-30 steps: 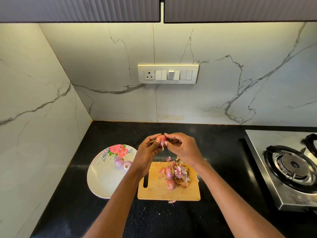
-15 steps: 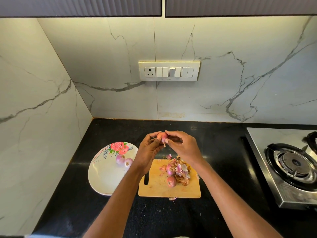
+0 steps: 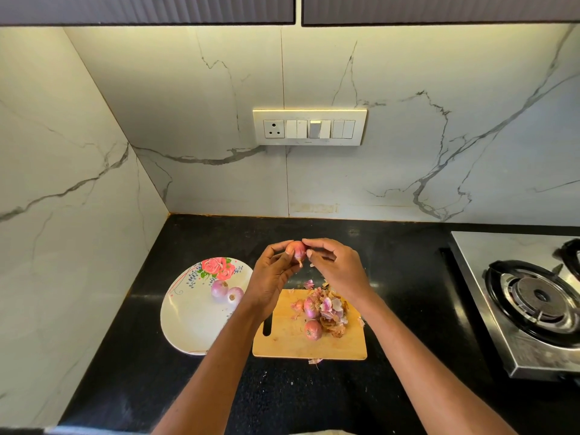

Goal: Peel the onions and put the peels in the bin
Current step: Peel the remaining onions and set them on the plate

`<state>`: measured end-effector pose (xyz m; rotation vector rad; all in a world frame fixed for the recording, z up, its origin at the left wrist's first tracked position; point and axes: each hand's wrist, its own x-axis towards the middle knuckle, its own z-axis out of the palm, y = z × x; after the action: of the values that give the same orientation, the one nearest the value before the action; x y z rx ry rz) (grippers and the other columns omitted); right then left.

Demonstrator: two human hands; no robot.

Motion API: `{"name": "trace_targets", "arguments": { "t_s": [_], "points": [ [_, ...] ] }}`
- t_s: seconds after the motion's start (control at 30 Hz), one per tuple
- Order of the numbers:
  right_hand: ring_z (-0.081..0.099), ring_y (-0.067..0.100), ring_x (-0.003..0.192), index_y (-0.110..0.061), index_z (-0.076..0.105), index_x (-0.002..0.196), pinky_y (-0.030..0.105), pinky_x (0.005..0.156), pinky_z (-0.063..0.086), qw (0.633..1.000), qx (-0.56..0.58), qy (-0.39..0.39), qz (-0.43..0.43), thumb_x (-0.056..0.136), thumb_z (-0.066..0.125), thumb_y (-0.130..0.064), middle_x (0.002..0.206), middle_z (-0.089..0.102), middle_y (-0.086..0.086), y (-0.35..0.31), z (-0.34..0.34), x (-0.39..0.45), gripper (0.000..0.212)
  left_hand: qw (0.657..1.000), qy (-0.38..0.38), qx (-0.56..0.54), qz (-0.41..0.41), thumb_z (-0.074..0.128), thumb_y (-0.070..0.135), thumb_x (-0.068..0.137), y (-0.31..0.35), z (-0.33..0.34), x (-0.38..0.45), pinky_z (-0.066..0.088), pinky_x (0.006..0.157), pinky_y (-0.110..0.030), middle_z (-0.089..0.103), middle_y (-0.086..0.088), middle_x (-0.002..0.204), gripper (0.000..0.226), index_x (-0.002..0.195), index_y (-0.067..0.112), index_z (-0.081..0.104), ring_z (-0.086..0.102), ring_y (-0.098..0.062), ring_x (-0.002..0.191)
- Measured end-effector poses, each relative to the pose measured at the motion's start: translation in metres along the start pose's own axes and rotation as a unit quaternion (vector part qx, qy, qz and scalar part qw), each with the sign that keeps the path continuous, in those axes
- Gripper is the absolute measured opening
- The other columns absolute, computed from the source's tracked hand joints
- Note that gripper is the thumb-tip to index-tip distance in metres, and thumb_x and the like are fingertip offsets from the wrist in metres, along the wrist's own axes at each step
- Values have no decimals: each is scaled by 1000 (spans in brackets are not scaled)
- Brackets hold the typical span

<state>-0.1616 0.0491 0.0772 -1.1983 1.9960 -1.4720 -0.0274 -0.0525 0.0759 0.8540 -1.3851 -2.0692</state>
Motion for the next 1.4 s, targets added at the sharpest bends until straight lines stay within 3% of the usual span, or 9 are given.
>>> {"name": "trace_targets", "arguments": {
  "t_s": [0.2, 0.4, 0.57, 0.7, 0.97, 1.13, 1.3, 1.4],
  "points": [
    [69, -4, 96, -24, 75, 110, 10, 81, 53, 1000, 11, 29, 2, 89, 77, -25, 101, 73, -17, -5, 4, 0, 21, 1000, 12, -4, 9, 65, 25, 90, 1, 3, 1, 57, 97, -32, 68, -10, 124, 42, 129, 11, 58, 70, -23, 111],
    [70, 0, 91, -22, 78, 105, 13, 79, 56, 998, -32, 49, -22, 90, 76, -22, 94, 75, -15, -2, 5, -2, 15, 1000, 5, 17, 11, 61, 17, 99, -1, -1, 2, 56, 100, -34, 68, -9, 124, 28, 126, 13, 60, 70, -22, 112],
    [71, 1, 90, -18, 76, 105, 18, 80, 59, 996, -54, 57, -36, 90, 76, -18, 94, 75, -11, 0, 9, -5, 14, 1000, 8, 21, 12, 66, 23, 92, -3, -2, -1, 54, 103, -38, 68, -10, 124, 35, 125, 12, 59, 69, -24, 114],
    [70, -2, 86, -14, 69, 102, 13, 76, 56, 993, -69, 66, -63, 88, 78, -14, 90, 74, -8, -3, 12, -8, 16, 1000, 9, 18, 17, 69, 29, 83, -5, -1, -3, 53, 105, -40, 69, -10, 124, 50, 127, 9, 56, 69, -24, 114],
    [67, 0, 81, -16, 60, 105, 10, 69, 53, 994, -77, 55, -62, 88, 77, -10, 83, 68, -10, -13, 11, -3, 25, 999, -1, 31, 29, 68, 29, 85, -2, -2, -2, 53, 104, -41, 69, -10, 125, 50, 130, 9, 57, 69, -23, 115],
    [66, -2, 81, -17, 63, 106, 6, 70, 51, 995, -68, 71, -30, 86, 79, -14, 85, 67, -12, -12, 6, 1, 26, 999, -7, 40, 28, 66, 30, 87, -1, 1, -2, 53, 105, -39, 67, -9, 127, 49, 131, 10, 55, 67, -22, 117],
    [65, -4, 84, -23, 70, 99, 6, 72, 50, 992, -66, 101, 26, 89, 74, -10, 89, 69, -14, 5, -1, 2, 17, 1000, -6, -11, 4, 56, 17, 101, -4, -7, -1, 55, 99, -30, 65, -10, 130, 29, 130, 13, 57, 66, -25, 119],
    [67, -7, 87, -23, 73, 105, 7, 75, 52, 994, -61, 73, 55, 96, 67, -12, 95, 71, -16, 13, -5, 3, 15, 1000, -4, -25, -11, 55, 16, 102, -2, -10, 1, 54, 101, -34, 64, -9, 132, 27, 129, 16, 59, 66, -28, 120]
  ]
}}
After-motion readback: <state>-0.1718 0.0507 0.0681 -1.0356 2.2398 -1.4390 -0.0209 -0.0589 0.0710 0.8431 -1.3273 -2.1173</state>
